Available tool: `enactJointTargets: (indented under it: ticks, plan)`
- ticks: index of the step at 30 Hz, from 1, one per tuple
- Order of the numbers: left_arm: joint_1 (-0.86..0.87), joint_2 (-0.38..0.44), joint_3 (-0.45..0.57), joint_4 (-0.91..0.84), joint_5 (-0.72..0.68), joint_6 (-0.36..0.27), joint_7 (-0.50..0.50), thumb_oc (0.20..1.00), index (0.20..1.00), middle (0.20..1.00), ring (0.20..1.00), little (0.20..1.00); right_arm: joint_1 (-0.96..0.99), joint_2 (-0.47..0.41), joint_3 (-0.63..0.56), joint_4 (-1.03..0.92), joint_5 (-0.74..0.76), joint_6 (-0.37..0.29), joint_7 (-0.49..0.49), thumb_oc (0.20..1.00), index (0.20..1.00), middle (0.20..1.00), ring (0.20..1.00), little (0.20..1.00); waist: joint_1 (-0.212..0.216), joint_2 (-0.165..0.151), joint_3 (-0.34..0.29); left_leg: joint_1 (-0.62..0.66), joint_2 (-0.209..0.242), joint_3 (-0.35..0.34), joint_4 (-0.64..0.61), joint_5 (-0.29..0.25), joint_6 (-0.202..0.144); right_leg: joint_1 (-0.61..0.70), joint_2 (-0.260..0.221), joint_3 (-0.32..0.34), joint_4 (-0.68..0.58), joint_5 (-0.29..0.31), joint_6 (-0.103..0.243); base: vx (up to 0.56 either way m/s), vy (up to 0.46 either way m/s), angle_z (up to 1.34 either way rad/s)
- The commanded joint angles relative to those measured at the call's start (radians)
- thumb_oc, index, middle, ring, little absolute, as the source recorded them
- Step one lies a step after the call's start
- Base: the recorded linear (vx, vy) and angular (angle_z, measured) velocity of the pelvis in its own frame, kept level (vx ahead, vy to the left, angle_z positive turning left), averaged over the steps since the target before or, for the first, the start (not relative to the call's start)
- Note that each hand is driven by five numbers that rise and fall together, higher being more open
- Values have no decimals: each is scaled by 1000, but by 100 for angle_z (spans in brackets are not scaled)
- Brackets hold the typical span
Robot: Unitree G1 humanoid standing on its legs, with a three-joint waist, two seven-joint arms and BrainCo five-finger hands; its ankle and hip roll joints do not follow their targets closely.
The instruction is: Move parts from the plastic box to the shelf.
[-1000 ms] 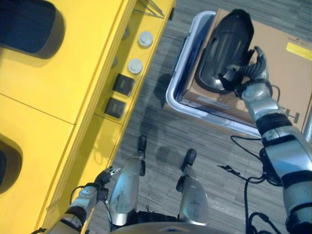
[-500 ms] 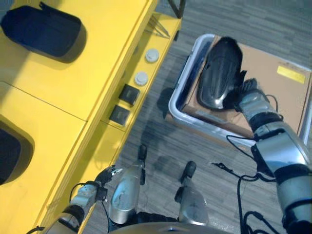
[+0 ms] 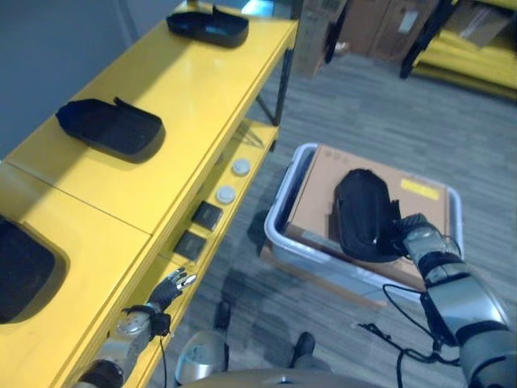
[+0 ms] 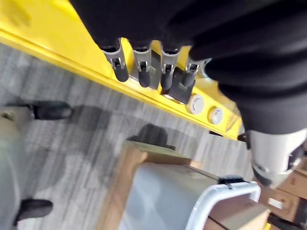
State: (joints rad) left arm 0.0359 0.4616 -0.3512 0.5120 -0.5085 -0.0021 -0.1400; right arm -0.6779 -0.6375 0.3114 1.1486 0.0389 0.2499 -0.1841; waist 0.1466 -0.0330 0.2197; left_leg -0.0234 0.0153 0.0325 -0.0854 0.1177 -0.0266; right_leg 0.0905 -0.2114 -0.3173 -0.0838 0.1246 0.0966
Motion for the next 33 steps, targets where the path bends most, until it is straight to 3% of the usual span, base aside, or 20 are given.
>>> enactJointTargets:
  ticks: [1, 3, 4, 8, 13, 16, 22, 25, 33]
  plan:
    - [-96, 16, -76, -44, 34, 63, 17, 1000, 1000, 1000, 1000, 1000, -48, -115, 43, -70, -38, -153, -24, 200, 200, 200, 200, 200, 24, 41, -33, 64, 88, 43, 5, -41, -68, -4, -2, -10, -4, -13, 57, -21, -141, 5]
    - [-107, 21, -71, -80, 16, 94, 14, 1000, 1000, 1000, 1000, 1000, -33, -123, 46, -108, -70, -161, -24, 200, 200, 200, 200, 200, 17, 36, -46, 69, 92, 47, 1, -40, -69, -2, 1, -10, -4, -14, 59, -25, -85, 0]
    - [-136, 33, -68, -143, -9, 153, 5, 1000, 1000, 1000, 1000, 1000, -13, -144, 63, -194, -129, -172, -29, 200, 200, 200, 200, 200, 5, 27, -63, 74, 96, 51, -2, -38, -70, 4, 6, -9, -4, -14, 59, -70, -91, -8]
    - [-230, 23, -74, -279, -123, 278, 34, 1000, 1000, 1000, 1000, 1000, -10, -208, 107, -449, -256, -139, 4, 200, 200, 200, 200, 200, -36, 13, -89, 93, 105, 67, -2, -42, -71, 24, 16, 4, -4, -19, 59, -90, -63, 0]
    - [-365, -61, -96, -291, -292, 324, 119, 1000, 1000, 1000, 1000, 1000, -90, -236, 161, -618, -333, -130, 55, 200, 200, 200, 200, 200, -80, -5, -121, 111, 107, 79, -2, -43, -67, 39, 26, 27, -4, -23, 56, -71, -23, -10]
    - [-437, -114, -118, -262, -298, 297, 159, 1000, 1000, 1000, 1000, 1000, -152, -236, 206, -648, -350, -162, 73, 200, 200, 200, 200, 200, -104, -14, -136, 124, 112, 90, -2, -47, -67, 48, 32, 38, -4, -28, 54, -48, -17, -18]
    - [-519, -186, -135, -269, -328, 302, 196, 1000, 1000, 1000, 1000, 1000, -233, -196, 262, -733, -365, -203, 100, 200, 200, 200, 200, 200, -128, -18, -153, 136, 118, 104, -2, -53, -70, 54, 42, 54, -4, -37, 54, -36, -1, -11]
    - [-546, -206, -142, -256, -310, 267, 247, 1000, 1000, 1000, 1000, 1000, -254, -151, 274, -777, -324, -213, 36, 200, 200, 200, 200, 200, -134, -19, -153, 142, 121, 109, -2, -57, -69, 56, 44, 60, -4, -42, 54, -29, 0, -8]
    - [-585, -268, -118, -234, -328, 198, 285, 1000, 1000, 1000, 1000, 1000, -195, 17, 255, -898, -289, -251, -26, 200, 200, 200, 200, 200, -138, -17, -142, 150, 119, 107, -2, -69, -62, 58, 43, 69, -4, -50, 54, -33, -6, -5]
